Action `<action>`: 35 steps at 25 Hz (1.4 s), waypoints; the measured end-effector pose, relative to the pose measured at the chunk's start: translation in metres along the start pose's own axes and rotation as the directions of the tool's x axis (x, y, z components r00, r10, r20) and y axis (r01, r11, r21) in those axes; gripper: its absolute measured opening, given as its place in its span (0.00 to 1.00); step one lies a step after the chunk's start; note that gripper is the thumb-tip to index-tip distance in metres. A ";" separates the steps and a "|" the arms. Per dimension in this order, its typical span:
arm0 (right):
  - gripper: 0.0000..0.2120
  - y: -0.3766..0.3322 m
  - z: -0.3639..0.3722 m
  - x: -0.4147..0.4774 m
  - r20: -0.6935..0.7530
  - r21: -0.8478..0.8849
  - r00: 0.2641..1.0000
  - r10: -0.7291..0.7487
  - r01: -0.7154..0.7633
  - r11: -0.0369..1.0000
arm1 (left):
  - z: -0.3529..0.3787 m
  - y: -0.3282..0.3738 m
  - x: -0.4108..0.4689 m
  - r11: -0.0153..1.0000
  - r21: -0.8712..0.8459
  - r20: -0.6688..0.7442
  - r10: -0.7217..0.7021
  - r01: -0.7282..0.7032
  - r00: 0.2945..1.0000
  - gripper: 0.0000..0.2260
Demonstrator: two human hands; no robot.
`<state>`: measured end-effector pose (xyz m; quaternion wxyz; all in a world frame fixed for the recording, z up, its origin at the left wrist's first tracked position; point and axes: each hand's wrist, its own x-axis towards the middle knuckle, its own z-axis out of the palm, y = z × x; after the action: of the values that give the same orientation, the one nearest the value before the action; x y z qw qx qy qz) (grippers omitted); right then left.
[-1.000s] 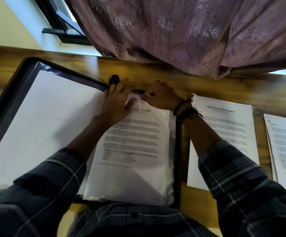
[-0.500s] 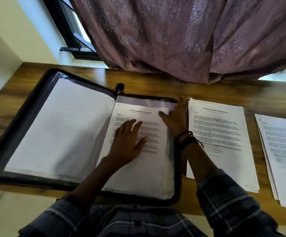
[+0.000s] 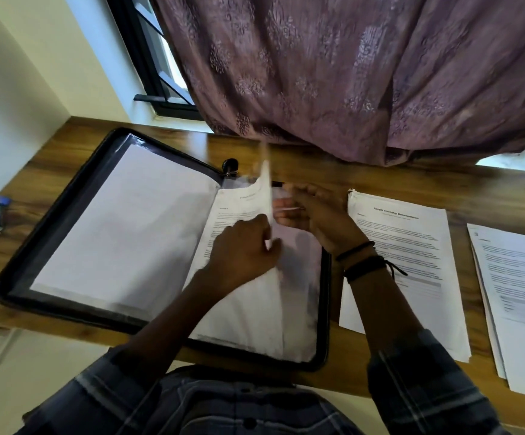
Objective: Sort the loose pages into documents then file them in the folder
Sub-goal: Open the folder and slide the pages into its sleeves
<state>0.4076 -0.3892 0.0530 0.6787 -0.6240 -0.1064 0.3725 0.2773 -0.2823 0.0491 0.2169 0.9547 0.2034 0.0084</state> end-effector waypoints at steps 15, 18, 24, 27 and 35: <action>0.29 0.105 0.104 0.015 0.389 -0.526 0.910 -0.142 0.346 0.777 | -0.086 -0.162 -0.020 0.846 0.224 -0.368 -0.387 0.485 0.845 0.27; 0.33 0.104 0.087 0.011 0.303 -0.627 0.933 -0.195 0.349 0.696 | -0.056 -0.121 -0.010 0.947 0.098 -0.271 -0.270 0.305 0.924 0.27; 0.37 0.099 -0.030 -0.030 -0.154 -0.790 0.931 -0.331 0.085 0.608 | 0.029 -0.012 0.014 0.926 -0.378 -0.018 -0.025 0.016 1.000 0.23; 0.36 0.107 -0.112 -0.070 -0.354 -0.828 0.859 -0.371 -0.103 0.552 | 0.066 0.047 0.021 0.819 -0.570 0.197 0.068 0.058 0.978 0.21; 0.41 0.137 -0.182 -0.123 -0.483 -0.860 0.800 -0.356 -0.357 0.364 | 0.138 0.124 0.040 0.750 -0.622 0.283 -0.052 0.225 0.958 0.23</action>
<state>0.3810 -0.6147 -0.0710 0.1996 -0.9765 -0.0763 0.0270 0.3761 -0.4256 -0.0264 0.5572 0.7959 0.2297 -0.0575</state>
